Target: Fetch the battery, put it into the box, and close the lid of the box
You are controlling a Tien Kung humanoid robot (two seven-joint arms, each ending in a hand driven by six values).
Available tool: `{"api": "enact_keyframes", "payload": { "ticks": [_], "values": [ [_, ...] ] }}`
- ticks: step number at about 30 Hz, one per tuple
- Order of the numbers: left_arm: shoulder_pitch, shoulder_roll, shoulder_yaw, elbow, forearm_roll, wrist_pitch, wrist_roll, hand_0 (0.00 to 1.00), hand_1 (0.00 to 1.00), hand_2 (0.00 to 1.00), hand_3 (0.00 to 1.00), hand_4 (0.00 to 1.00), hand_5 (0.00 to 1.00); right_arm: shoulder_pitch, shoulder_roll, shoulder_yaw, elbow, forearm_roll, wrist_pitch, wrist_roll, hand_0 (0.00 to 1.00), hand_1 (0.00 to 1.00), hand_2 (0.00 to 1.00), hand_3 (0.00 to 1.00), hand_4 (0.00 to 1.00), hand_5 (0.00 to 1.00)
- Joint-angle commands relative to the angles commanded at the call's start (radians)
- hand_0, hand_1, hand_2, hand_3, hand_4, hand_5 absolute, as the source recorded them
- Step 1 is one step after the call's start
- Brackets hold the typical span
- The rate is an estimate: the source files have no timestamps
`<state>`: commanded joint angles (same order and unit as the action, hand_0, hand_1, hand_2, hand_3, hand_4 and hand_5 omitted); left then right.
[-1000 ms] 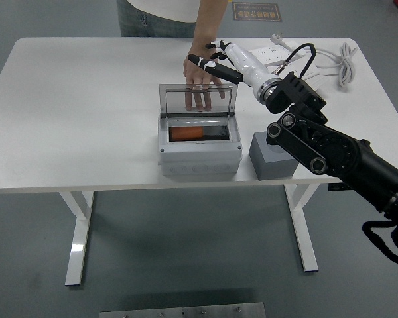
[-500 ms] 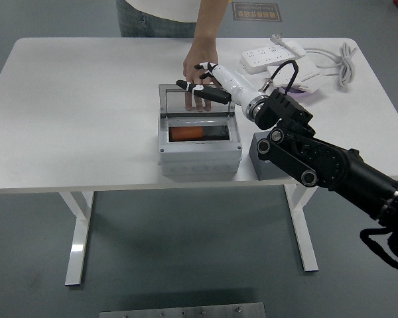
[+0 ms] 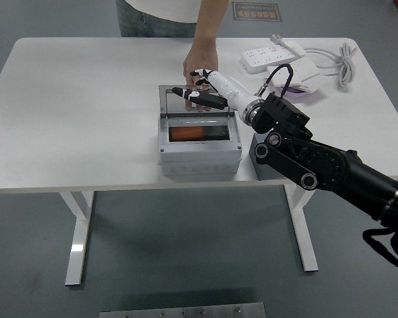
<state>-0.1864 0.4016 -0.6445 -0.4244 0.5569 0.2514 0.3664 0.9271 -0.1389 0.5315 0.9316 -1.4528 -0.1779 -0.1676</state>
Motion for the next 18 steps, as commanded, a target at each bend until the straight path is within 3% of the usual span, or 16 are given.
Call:
{"api": "enact_keyframes", "payload": {
  "ticks": [1,6,7,12,13,18],
  "values": [
    [0.0,0.0,0.0,0.0,0.0,0.0,0.0,0.649,0.724,0.67,0.631,0.689,0.336,0.0,-0.001,-0.002,0.003,-0.002,-0.001,-0.003,0.957,0.722,0.742,0.897,0.998,0.998],
    [0.002,0.001,0.001,0.0,-0.002,0.001,-0.001,0.649,0.724,0.67,0.631,0.689,0.336,0.0,-0.002,-0.011,0.011,-0.008,0.001,-0.014,0.957,0.722,0.742,0.897,0.998,0.998],
    [0.002,0.001,0.002,0.0,-0.002,0.001,-0.001,0.649,0.723,0.671,0.631,0.688,0.336,0.0,-0.003,-0.013,0.012,-0.009,0.003,-0.017,0.721,0.443,0.543,0.849,0.998,0.998],
    [0.002,0.001,0.002,0.0,-0.004,0.002,-0.003,0.649,0.723,0.671,0.631,0.688,0.336,-0.002,-0.005,-0.022,0.014,-0.012,0.014,-0.027,0.721,0.443,0.543,0.849,0.998,0.998],
    [0.002,0.001,0.002,0.0,-0.003,0.002,-0.003,0.649,0.724,0.671,0.631,0.686,0.335,-0.002,-0.005,-0.023,0.016,-0.014,0.015,-0.029,0.407,0.305,0.401,0.817,0.998,0.998],
    [0.003,0.001,0.001,0.001,-0.002,0.003,-0.003,0.649,0.724,0.671,0.631,0.686,0.335,0.0,-0.004,-0.029,0.024,-0.025,0.02,-0.037,0.407,0.305,0.401,0.817,0.998,0.998]
  ]
}}
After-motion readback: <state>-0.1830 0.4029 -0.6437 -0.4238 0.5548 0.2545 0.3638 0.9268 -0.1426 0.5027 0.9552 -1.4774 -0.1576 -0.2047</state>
